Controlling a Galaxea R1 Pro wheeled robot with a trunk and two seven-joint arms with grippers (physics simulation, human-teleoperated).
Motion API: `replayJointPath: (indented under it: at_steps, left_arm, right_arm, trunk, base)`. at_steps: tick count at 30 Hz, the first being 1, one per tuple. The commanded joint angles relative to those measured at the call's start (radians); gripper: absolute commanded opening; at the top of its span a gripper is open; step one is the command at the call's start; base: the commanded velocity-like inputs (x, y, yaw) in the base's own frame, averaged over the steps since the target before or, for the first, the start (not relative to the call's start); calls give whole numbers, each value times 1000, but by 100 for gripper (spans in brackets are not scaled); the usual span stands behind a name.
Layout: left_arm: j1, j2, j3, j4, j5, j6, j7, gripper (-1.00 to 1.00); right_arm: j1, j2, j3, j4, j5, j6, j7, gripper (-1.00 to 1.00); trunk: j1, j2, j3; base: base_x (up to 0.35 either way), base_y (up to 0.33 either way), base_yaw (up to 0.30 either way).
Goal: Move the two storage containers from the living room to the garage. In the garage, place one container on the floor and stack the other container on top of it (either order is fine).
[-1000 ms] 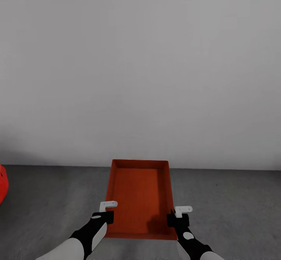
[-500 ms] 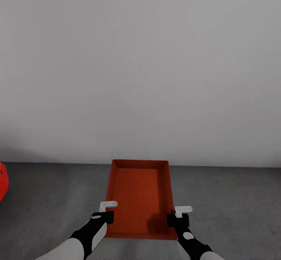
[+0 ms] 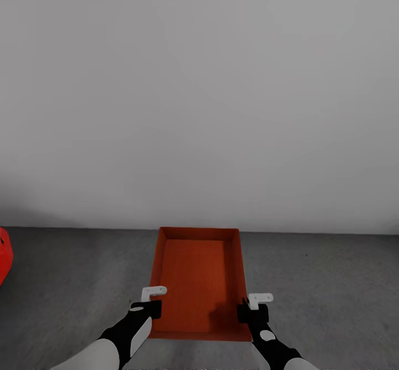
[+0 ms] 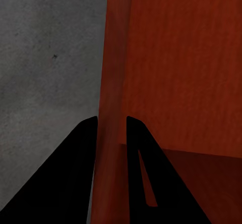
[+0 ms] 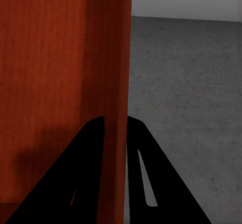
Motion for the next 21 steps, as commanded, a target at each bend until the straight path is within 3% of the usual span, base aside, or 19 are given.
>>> replayJointPath:
  at_steps: [1,21]
  left_arm:
    - [-1,8,19,-7,-19,6,13,-100]
    - [-1,8,20,-7,-18,7,13,-100]
  right_arm:
    - [0,0,-33,3,6,-3,-3,-100]
    - [0,0,-33,3,6,-3,-3,-100]
  trunk:
    - [0,-1,-3]
    - [0,-1,-35]
  base:
    - [0,0,0]
    - [0,0,0]
